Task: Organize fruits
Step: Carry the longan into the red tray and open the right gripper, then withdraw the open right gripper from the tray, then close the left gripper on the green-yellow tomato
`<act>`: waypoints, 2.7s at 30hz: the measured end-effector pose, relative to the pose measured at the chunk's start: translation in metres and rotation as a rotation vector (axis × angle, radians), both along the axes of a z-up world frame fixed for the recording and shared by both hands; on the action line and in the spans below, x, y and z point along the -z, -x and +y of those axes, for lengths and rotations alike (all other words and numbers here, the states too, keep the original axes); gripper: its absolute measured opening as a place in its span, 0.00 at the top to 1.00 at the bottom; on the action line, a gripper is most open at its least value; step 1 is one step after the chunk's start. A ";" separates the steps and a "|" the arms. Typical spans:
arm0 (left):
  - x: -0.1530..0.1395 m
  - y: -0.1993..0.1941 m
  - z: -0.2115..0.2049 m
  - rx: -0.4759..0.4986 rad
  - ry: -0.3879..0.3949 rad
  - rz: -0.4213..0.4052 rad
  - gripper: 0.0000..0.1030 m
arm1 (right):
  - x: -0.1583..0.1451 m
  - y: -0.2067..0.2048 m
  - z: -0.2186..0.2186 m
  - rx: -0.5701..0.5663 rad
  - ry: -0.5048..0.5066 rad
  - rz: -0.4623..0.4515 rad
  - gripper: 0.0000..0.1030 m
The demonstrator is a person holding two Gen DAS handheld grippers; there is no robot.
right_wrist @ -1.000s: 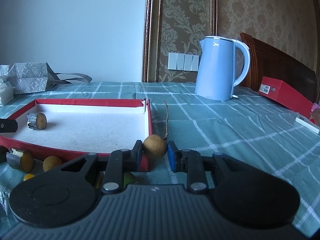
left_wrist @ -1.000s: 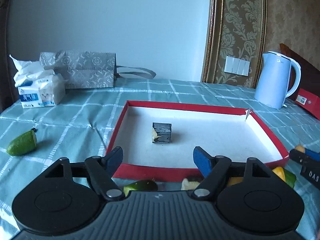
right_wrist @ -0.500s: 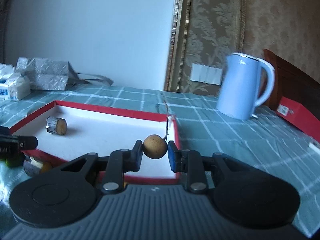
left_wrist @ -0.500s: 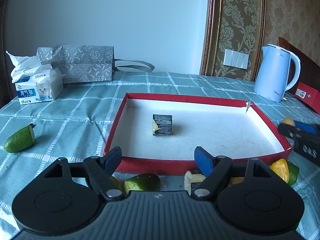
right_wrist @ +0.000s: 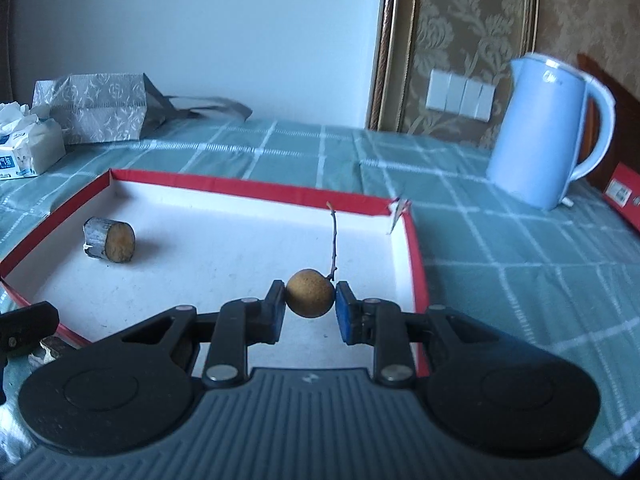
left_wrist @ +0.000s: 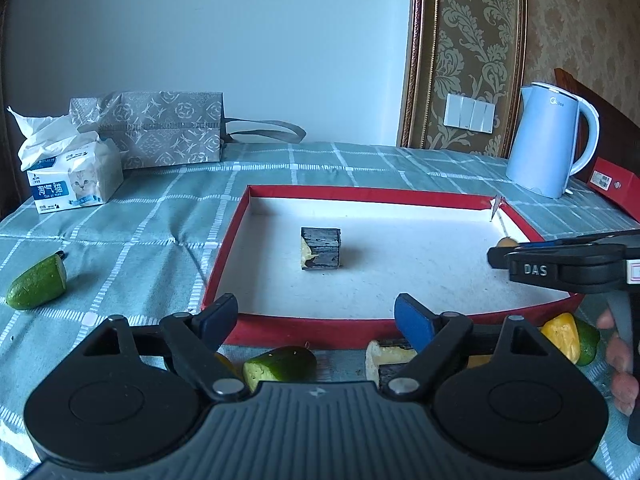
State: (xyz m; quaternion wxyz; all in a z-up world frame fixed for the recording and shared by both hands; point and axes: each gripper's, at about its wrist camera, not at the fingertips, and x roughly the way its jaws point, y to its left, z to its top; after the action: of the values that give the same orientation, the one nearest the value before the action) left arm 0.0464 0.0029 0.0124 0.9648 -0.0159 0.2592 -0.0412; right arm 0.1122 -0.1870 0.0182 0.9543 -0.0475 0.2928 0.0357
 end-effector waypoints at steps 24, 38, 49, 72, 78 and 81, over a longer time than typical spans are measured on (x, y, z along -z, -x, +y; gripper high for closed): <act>-0.002 -0.001 0.006 -0.006 0.046 0.001 0.16 | 0.007 -0.030 -0.001 0.023 0.021 0.081 0.30; -0.004 0.009 0.024 -0.054 0.099 -0.027 0.16 | -0.005 0.024 -0.036 0.111 -0.112 -0.093 0.16; -0.002 0.054 0.078 -0.138 0.145 -0.079 0.13 | -0.014 0.082 -0.060 0.191 -0.193 -0.331 0.03; 0.003 0.054 0.070 -0.101 -0.223 -0.113 0.12 | -0.008 0.095 -0.056 0.210 -0.169 -0.331 0.00; 0.000 0.053 0.076 0.027 -0.121 -0.082 0.12 | -0.005 0.090 -0.055 0.220 -0.154 -0.306 0.00; 0.002 0.045 0.074 0.063 -0.118 -0.039 0.12 | -0.004 0.089 -0.055 0.219 -0.152 -0.298 0.00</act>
State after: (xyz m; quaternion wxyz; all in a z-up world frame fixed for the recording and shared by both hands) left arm 0.0017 0.0765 0.0103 0.9672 0.0498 0.2425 -0.0568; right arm 0.0236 -0.2415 0.0227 0.9861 0.0520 0.1483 -0.0536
